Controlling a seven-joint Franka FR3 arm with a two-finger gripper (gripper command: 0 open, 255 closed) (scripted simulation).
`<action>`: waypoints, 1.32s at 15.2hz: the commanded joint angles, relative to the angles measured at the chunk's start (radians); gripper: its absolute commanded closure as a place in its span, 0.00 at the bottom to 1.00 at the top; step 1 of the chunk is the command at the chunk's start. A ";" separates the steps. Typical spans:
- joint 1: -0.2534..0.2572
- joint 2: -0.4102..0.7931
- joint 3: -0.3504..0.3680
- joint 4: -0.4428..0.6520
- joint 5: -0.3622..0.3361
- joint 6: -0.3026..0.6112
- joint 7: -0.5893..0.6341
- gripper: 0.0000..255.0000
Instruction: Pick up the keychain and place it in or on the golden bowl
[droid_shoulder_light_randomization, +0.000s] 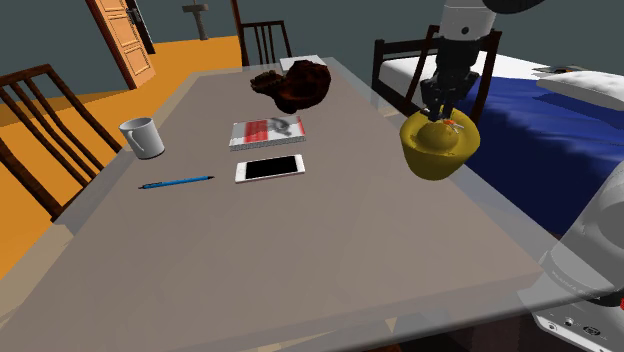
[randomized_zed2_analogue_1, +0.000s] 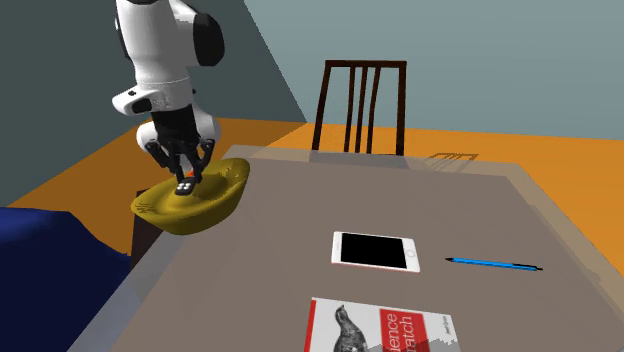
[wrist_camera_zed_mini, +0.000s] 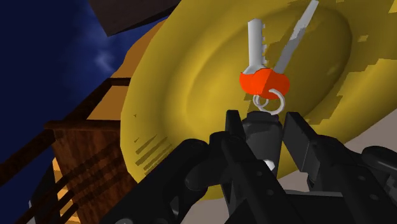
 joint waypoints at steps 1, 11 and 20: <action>0.001 -0.005 0.000 -0.016 0.001 0.012 0.000 1.00; 0.001 -0.005 0.000 -0.016 0.001 0.012 0.000 0.00; -0.001 0.003 -0.002 0.117 -0.002 -0.114 0.001 0.00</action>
